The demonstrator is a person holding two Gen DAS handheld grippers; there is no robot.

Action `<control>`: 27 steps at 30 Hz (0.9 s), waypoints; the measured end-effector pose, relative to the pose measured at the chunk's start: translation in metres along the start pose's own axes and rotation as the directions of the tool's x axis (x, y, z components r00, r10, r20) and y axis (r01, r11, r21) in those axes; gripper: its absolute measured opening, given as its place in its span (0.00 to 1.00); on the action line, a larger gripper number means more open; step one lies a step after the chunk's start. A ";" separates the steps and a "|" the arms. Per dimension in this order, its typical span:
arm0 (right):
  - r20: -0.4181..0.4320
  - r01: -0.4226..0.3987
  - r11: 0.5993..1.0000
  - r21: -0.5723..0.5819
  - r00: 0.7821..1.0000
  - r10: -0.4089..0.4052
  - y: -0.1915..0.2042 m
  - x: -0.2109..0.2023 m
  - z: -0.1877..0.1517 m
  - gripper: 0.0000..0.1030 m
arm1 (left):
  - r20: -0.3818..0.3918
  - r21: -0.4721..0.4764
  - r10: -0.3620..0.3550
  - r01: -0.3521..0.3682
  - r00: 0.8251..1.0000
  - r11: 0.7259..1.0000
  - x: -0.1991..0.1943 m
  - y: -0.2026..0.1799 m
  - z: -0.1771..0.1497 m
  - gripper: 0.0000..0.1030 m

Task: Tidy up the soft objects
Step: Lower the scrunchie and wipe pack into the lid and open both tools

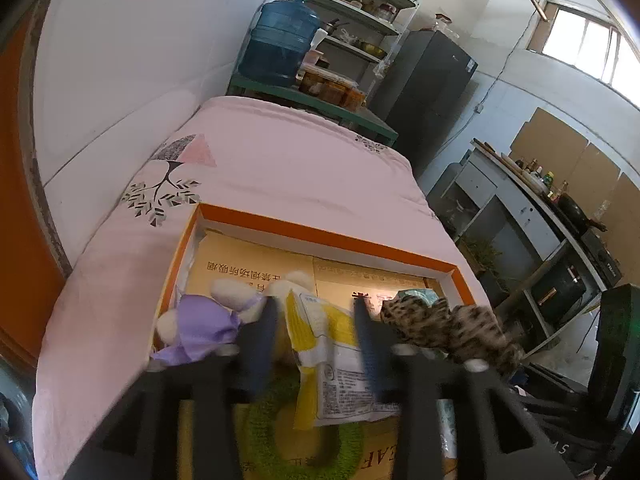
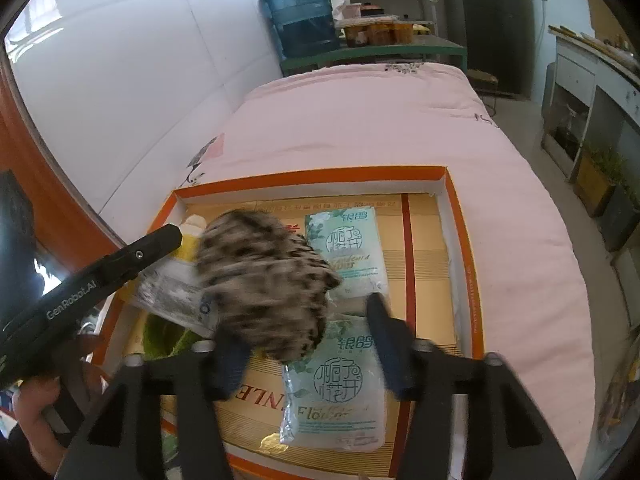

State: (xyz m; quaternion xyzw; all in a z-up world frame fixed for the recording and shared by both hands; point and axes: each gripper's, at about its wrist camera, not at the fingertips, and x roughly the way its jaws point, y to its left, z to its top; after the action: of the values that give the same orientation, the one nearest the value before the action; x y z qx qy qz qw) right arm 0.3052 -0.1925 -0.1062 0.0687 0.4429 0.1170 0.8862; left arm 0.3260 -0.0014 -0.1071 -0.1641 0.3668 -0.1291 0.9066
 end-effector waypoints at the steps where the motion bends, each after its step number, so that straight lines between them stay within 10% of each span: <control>1: 0.001 0.000 1.000 0.000 1.000 0.000 0.000 0.000 0.000 0.59 | 0.001 -0.002 0.002 -0.002 1.000 1.000 0.000 0.002 0.000 0.55; 27: -0.002 -0.038 0.999 -0.004 0.999 0.038 0.013 -0.030 -0.020 0.59 | 0.070 0.072 0.028 -0.033 0.997 0.997 -0.054 -0.017 -0.008 0.65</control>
State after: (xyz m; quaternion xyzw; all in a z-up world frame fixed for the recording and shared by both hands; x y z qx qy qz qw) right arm 0.2699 -0.1878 -0.0922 0.0752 0.4420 0.1348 0.8837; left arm 0.2805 0.0004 -0.0724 -0.1294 0.3330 -0.1229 0.9259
